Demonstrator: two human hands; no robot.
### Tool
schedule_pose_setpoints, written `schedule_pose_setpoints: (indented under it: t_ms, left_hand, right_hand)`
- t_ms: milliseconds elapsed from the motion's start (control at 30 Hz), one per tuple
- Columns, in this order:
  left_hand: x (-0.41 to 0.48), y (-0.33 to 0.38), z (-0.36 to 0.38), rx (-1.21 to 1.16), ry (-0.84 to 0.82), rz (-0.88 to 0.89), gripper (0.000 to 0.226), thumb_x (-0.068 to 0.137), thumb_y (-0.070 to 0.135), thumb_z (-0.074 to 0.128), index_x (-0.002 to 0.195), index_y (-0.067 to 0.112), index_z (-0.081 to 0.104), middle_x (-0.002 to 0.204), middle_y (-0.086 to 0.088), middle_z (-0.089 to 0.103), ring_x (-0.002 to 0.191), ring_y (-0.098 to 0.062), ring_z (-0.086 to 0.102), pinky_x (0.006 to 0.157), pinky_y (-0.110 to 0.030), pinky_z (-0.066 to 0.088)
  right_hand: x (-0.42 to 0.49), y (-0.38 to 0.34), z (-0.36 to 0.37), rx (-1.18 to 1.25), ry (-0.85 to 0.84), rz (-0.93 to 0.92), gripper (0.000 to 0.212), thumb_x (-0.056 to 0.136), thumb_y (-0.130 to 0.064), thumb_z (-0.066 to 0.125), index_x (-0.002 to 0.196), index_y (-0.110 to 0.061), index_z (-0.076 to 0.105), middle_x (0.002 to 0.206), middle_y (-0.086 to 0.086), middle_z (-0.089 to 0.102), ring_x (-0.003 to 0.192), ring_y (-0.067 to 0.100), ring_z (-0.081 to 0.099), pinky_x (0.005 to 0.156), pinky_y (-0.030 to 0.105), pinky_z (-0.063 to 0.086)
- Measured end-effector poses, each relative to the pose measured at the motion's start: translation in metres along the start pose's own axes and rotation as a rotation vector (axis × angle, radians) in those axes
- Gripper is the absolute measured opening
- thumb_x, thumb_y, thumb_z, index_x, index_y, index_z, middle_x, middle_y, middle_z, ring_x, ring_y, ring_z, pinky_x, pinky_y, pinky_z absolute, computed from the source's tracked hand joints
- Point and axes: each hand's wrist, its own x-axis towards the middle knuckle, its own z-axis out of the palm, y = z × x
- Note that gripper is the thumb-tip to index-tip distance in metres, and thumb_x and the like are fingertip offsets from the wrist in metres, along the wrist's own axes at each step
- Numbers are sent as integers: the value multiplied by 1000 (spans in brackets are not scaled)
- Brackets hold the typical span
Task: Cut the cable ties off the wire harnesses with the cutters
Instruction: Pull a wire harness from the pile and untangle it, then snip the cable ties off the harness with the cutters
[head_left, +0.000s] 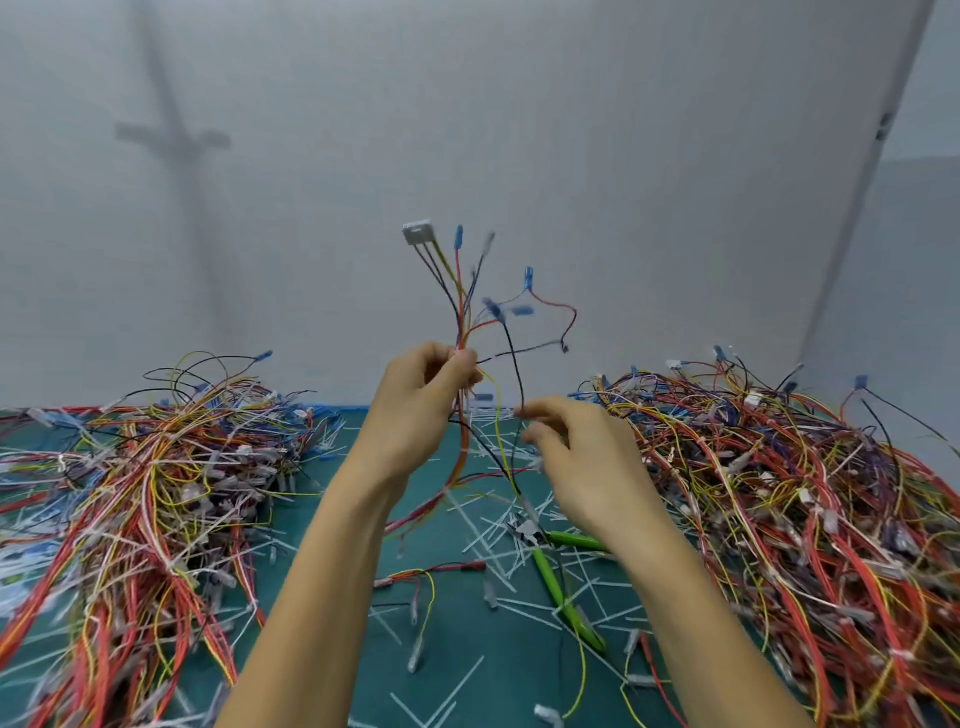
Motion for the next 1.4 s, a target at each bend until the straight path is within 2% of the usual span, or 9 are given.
schedule_pose_setpoints:
  t_ms: [133,300,433,533,700,833,1033,1200,1400]
  left_hand:
    - [1,0,-4,-144,59,-13,23,98,18,56,77,12,63,62,6,66,63,-2,62,63,-9,47]
    - [3,3,-9,-436,15,-152,15,96,10,55,90,6,68,77,1,75,78,-11,71,68,-16,53]
    - [1,6,-13,-563,-42,-245,14,94,11,57,99,3,67,87,-4,77,84,-14,74,64,-18,54]
    - [1,6,-14,-549,-70,-255,13,93,15,59,98,8,69,98,-6,77,96,-17,73,77,-26,56]
    - [0,7,-12,-597,-92,-254,24,78,21,67,98,9,74,103,-8,75,102,-19,71,87,-40,58]
    - [2,7,-13,-586,-95,-260,15,88,6,62,89,10,77,94,-7,75,95,-15,72,85,-44,59]
    - [-2,11,-14,-685,-191,-248,25,69,7,66,91,4,76,98,-13,73,97,-19,71,76,-43,61]
    - [-4,17,-10,-711,-238,-244,24,73,16,65,90,3,76,107,-13,73,103,-20,70,75,-46,60]
    - [-2,18,-1,-724,-181,-265,20,70,15,70,86,4,76,97,-7,75,89,-13,72,76,-47,61]
  right_hand:
    - [3,22,-1,-490,-225,144,20,100,-17,45,114,-15,59,113,10,65,101,31,61,81,39,50]
    - [-1,40,13,-733,-636,209,25,97,-34,53,114,-15,52,125,11,58,110,31,54,86,40,45]
    - [-4,51,20,-715,-681,255,65,91,-55,58,138,-12,41,142,12,45,129,33,46,101,45,42]
    - [-6,56,23,-725,-691,278,95,80,-70,62,147,-11,31,151,13,35,138,34,36,109,48,35]
    - [-5,60,24,-720,-761,306,81,79,-63,61,137,-10,41,141,12,48,130,33,43,102,43,40]
    - [-1,58,21,-673,-694,277,63,84,-61,51,123,-12,52,137,16,48,123,35,47,97,41,42]
    - [6,45,10,-310,-440,295,68,97,-47,44,146,-4,23,148,20,30,129,36,45,106,45,42]
    - [13,33,-2,-94,-136,223,27,101,-29,34,107,-5,44,103,16,55,82,25,52,61,35,33]
    - [8,15,-21,33,111,94,16,104,-32,34,103,-17,39,83,5,56,72,18,52,54,33,30]
